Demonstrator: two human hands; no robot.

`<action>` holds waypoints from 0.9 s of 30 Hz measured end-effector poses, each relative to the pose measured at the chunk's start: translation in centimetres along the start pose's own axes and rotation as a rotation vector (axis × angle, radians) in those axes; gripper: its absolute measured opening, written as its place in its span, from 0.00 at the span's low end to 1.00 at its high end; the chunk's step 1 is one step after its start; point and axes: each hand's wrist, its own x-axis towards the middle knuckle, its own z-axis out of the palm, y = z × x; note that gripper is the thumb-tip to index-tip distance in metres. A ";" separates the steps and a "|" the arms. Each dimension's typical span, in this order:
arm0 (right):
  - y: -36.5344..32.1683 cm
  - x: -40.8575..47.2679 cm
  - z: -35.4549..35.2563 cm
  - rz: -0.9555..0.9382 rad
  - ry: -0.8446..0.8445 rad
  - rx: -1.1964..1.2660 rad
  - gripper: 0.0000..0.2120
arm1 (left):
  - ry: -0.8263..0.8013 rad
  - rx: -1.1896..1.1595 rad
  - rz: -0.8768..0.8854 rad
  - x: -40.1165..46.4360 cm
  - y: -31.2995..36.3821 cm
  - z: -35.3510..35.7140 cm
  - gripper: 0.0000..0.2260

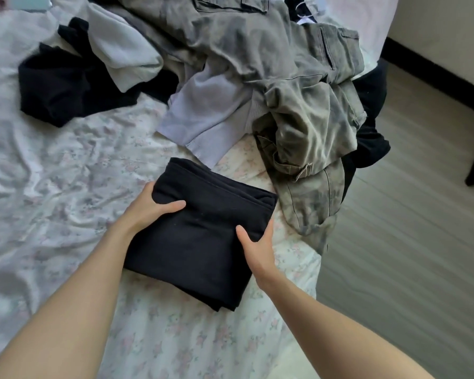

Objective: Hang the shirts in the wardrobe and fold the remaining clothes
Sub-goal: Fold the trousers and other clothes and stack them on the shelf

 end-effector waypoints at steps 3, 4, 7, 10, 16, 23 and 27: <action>-0.9 -1.0 1.1 -0.080 -0.001 0.029 0.39 | 0.005 -0.140 -0.009 -1.2 0.3 -0.1 0.37; -1.5 -1.6 1.5 -0.120 0.005 -0.008 0.39 | 0.036 -0.162 -0.005 -2.0 0.3 -0.2 0.36; -3.1 -2.7 1.9 -0.293 0.069 -0.242 0.36 | 0.215 -0.216 0.025 -4.7 -0.5 0.4 0.31; -5.8 -4.0 1.7 -0.475 0.071 -0.446 0.34 | 0.468 -0.244 0.054 -8.5 -0.4 1.8 0.32; -9.7 -7.4 0.2 -0.721 -0.002 -0.504 0.31 | 0.846 -0.249 0.035 -15.7 2.7 4.8 0.33; -12.2 -16.0 -0.9 -0.967 -0.225 -0.403 0.29 | 1.176 -0.294 0.119 -28.3 3.9 4.9 0.33; -12.4 -21.9 0.8 -1.109 -0.360 -0.344 0.29 | 1.374 -0.365 0.163 -35.7 2.7 3.7 0.33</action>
